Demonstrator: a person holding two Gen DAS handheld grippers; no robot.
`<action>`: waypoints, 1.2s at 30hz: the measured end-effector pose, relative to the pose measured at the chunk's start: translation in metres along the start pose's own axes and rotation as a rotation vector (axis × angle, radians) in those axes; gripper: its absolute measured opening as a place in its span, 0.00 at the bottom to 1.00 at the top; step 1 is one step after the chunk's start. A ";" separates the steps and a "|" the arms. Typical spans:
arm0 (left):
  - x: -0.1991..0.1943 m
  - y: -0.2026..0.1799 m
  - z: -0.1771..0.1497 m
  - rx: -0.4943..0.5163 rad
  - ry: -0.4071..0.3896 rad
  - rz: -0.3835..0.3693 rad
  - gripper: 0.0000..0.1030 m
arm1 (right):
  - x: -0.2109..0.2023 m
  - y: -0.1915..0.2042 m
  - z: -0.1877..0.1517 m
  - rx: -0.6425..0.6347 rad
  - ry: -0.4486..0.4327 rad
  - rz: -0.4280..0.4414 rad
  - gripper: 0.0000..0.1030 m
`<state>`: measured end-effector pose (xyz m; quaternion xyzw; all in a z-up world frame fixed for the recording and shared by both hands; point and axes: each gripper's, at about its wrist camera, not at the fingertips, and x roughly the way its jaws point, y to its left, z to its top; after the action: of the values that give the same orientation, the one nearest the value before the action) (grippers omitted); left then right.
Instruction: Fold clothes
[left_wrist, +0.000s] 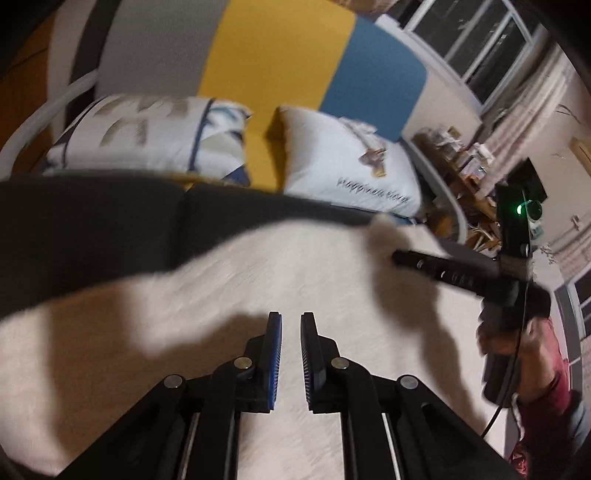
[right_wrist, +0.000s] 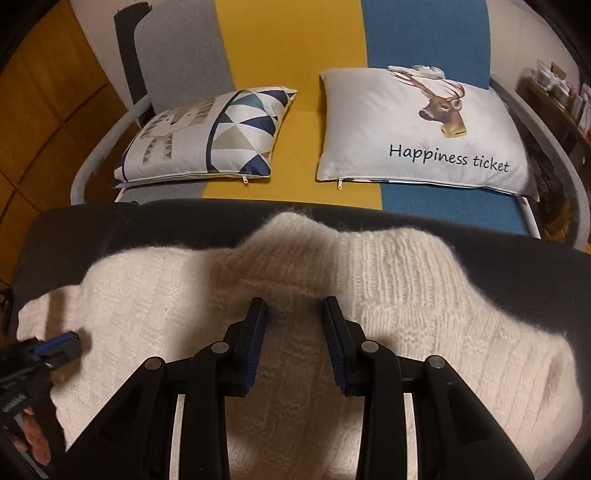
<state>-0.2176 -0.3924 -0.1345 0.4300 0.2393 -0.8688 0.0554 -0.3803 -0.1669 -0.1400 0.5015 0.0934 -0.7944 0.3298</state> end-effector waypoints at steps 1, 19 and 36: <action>0.003 -0.006 0.009 0.016 -0.004 -0.003 0.09 | -0.003 -0.001 0.001 -0.003 -0.011 0.013 0.34; 0.119 -0.084 0.095 0.254 0.160 -0.050 0.22 | -0.034 -0.080 -0.005 -0.018 -0.030 0.089 0.54; 0.130 -0.124 0.059 0.411 -0.034 0.190 0.05 | -0.019 -0.084 -0.010 -0.100 -0.074 -0.015 0.54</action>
<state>-0.3783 -0.2963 -0.1589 0.4380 0.0151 -0.8973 0.0521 -0.4193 -0.0900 -0.1434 0.4538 0.1247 -0.8092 0.3516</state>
